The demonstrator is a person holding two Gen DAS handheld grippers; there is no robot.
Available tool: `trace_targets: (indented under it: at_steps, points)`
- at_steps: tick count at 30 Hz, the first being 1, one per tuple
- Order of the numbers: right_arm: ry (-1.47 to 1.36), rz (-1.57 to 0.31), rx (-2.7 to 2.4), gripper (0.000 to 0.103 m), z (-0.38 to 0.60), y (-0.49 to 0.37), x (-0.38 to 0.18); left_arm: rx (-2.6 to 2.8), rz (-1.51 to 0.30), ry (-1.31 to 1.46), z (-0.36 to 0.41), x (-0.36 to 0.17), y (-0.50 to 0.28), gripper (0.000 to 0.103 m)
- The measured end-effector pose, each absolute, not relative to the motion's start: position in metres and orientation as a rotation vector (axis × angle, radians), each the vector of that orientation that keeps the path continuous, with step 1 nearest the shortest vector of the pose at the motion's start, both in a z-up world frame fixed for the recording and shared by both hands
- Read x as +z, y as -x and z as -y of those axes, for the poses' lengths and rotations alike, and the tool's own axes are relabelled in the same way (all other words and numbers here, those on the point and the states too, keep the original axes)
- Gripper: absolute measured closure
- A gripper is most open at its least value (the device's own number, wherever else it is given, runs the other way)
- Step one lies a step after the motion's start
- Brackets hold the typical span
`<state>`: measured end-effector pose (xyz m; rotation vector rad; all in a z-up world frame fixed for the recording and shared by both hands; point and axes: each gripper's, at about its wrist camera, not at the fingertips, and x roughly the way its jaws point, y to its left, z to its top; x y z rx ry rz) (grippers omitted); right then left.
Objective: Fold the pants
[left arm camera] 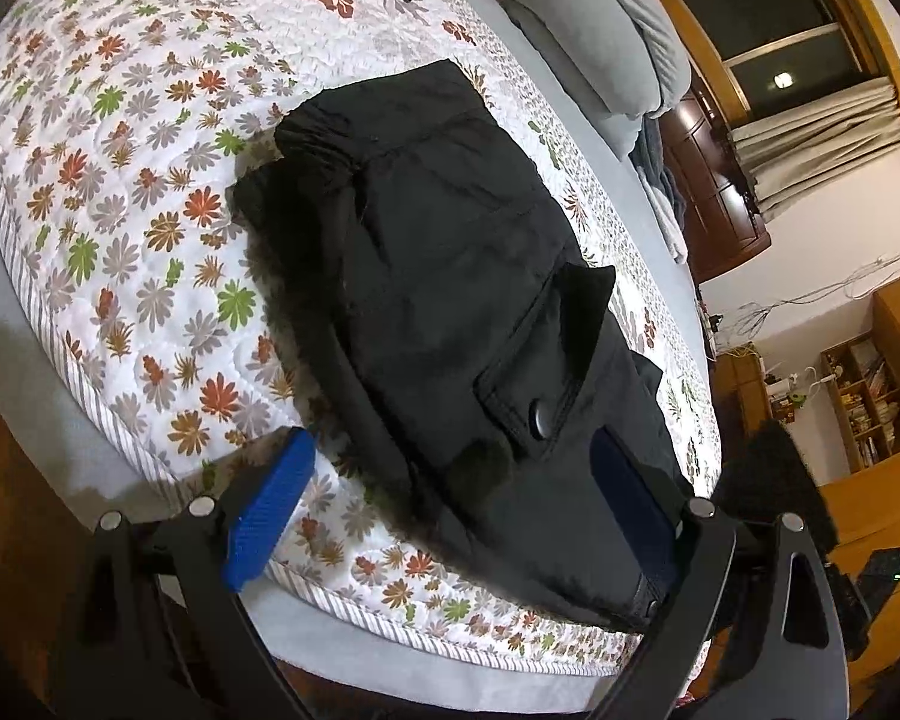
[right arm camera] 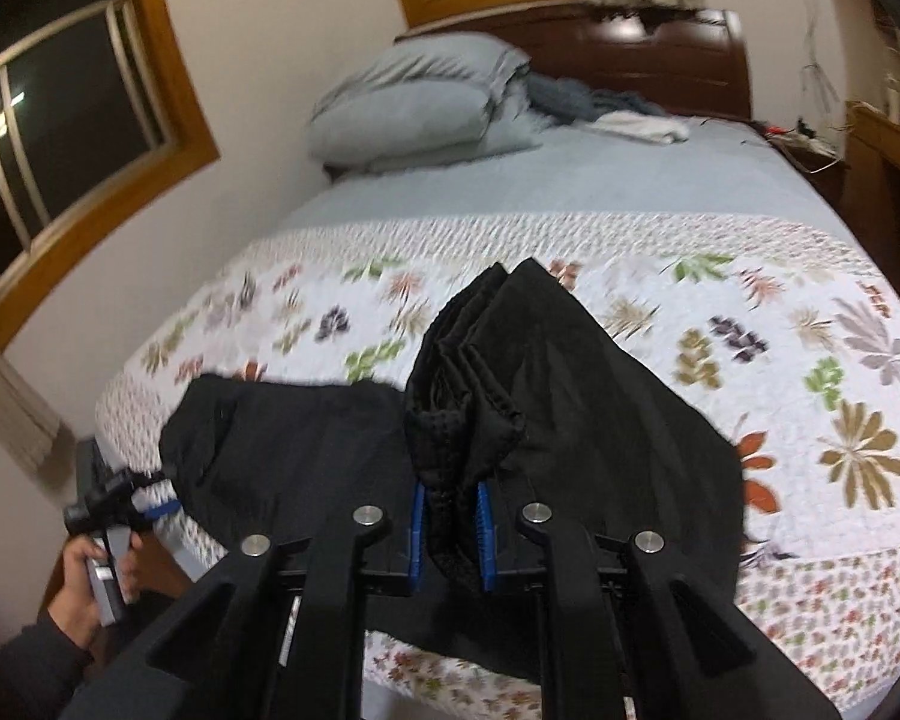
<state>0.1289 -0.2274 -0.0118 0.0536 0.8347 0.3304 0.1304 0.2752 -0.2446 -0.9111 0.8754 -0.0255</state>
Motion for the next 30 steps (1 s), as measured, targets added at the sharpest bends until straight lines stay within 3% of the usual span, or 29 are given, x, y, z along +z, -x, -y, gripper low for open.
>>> trace_targets:
  at_steps: [20,30]
  points:
    - [0.354,-0.954,0.3,0.09,0.124,-0.109,-0.115,-0.042,-0.878,0.94,-0.284,-0.252,-0.126,0.01]
    - [0.637,-0.928,0.222,0.089,0.087,-0.091,-0.163,-0.043,-0.88,0.94,-0.282,-0.252,-0.127,0.009]
